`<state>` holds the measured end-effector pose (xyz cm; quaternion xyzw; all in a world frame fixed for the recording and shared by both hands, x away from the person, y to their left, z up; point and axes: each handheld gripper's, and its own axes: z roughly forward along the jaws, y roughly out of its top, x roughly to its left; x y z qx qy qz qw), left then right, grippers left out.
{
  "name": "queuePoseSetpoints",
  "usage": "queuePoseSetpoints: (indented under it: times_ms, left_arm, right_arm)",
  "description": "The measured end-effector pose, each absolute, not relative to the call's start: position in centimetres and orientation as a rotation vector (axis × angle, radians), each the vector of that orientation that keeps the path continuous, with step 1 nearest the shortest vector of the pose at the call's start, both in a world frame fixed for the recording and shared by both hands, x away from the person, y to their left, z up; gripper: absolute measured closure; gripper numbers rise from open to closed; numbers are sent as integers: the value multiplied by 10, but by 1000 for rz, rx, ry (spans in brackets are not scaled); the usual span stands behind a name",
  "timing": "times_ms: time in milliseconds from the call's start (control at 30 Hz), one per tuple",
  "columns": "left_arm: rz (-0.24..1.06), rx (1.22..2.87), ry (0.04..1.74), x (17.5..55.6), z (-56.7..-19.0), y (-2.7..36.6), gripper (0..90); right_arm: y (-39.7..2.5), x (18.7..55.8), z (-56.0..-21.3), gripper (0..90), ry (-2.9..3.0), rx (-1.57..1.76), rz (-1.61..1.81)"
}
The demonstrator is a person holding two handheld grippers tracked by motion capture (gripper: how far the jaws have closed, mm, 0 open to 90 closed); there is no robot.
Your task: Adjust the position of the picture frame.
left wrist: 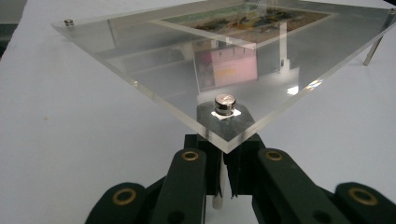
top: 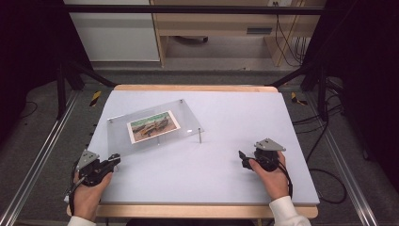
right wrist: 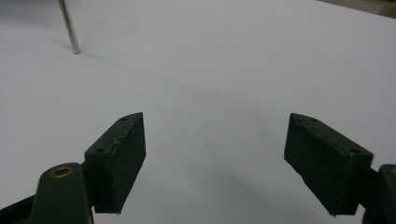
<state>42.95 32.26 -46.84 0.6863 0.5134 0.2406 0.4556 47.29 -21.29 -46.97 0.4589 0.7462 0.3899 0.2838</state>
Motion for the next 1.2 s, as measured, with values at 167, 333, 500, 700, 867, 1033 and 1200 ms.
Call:
queuePoseSetpoints:
  times_ms: [167,333,500,700,867,1033,1200]
  left_arm:
    - [573,1666,1265,430,-463,323,842]
    - [550,1651,1275,430,-461,324,842]
    - [502,1615,1291,431,-460,326,843]
    - [474,1590,1298,432,-460,329,842]
    - [456,1568,1297,432,-459,330,842]
    - [440,1556,1297,432,-458,330,840]
    - [436,1554,1297,432,-458,330,839]
  right_arm:
    - [-192,473,-463,203,2031,1194,1073]
    - [-157,481,-454,233,2094,1129,1115]
    - [-131,495,-450,329,2134,1103,1139]
    - [-107,519,-448,443,2132,1120,1173]
    - [-94,537,-452,505,2132,1114,1217]
    - [-83,547,-454,569,2138,1110,1297]
    - [-77,554,-457,632,2157,1107,1326]
